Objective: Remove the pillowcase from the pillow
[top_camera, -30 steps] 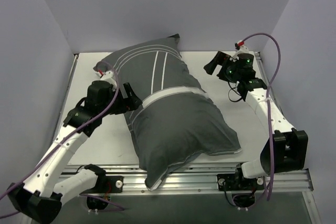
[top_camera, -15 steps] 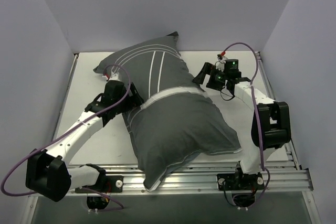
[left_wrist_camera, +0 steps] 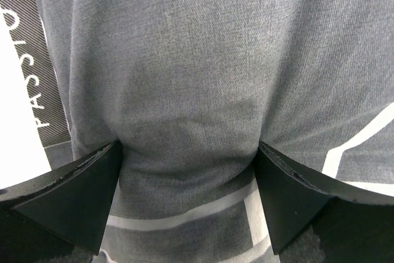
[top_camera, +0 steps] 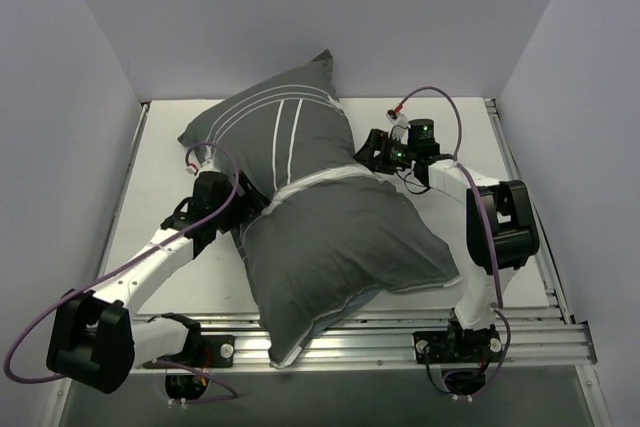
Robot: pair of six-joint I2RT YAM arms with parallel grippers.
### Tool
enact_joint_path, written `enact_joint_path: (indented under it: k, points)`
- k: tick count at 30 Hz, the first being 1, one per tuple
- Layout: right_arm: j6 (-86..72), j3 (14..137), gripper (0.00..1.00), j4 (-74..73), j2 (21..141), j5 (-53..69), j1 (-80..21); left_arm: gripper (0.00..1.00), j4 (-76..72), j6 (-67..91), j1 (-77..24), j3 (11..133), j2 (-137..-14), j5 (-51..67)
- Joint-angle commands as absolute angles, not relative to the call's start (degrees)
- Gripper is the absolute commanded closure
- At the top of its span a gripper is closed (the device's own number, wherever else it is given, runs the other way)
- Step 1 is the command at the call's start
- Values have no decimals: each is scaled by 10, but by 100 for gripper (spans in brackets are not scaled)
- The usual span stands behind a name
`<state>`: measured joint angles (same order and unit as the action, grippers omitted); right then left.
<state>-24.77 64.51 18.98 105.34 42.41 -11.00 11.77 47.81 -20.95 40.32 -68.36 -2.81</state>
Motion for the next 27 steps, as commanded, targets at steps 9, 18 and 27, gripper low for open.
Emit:
enact_joint_path:
  k: [9, 18, 27]
  points:
    - [-222, 718, 100, 173, 965, 558, -160, 6, 185, 455, -209, 396, -701, -11]
    - [-195, 871, 100, 83, 922, 547, -199, 6, 145, 458, -238, 488, -750, 14]
    - [-153, 968, 100, 7, 920, 523, -293, 6, 139, 465, -286, 597, -773, -15]
